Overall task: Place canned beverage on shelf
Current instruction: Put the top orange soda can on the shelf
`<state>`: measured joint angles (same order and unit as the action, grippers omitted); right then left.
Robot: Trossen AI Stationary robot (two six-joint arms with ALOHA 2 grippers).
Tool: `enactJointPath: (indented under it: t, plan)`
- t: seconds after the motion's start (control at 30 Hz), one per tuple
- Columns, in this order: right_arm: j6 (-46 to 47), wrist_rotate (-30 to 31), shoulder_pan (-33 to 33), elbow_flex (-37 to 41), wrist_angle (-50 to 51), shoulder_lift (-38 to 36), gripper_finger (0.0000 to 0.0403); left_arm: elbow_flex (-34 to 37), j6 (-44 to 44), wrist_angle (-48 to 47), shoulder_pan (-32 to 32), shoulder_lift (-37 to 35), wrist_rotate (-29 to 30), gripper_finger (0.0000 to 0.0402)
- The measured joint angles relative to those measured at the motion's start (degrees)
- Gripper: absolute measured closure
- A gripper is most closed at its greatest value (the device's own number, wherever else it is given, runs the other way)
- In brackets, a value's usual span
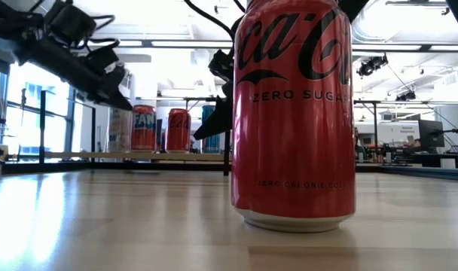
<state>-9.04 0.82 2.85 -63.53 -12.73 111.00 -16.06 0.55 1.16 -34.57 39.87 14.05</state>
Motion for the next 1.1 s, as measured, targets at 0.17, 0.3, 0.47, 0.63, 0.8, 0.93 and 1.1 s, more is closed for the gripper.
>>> enactJointPath:
  t: [0.17,0.3,0.47,0.63,0.8,0.93,1.1]
  plan:
    - [0.02,0.00,0.00,0.00,-0.02,0.00,0.0403,6.05,-3.18,12.36,4.27,3.53,-0.07,0.0401]
    - [0.02,0.00,0.00,0.00,-0.03,0.00,0.0403,7.00,-5.88,19.33,4.22,7.75,2.22,0.0401]
    - [0.02,0.00,0.00,0.00,-0.20,0.00,0.0403,7.00,-5.47,26.12,4.19,13.56,2.55,0.0401]
    - [0.02,0.00,0.00,0.00,-0.22,0.00,0.0403,6.84,-6.35,30.85,3.67,18.78,2.82,0.0401]
    - [0.02,0.01,0.00,0.00,-0.20,0.00,0.0403,4.96,-5.28,30.87,2.10,23.21,4.87,0.0401]
    - [0.02,0.00,0.00,0.00,-0.20,0.00,0.0403,3.82,-4.48,30.60,0.65,25.57,7.27,0.0401]
    - [0.02,0.00,0.00,0.00,-0.01,0.00,0.0403,3.72,-3.42,27.32,-0.32,25.42,11.15,0.0401]
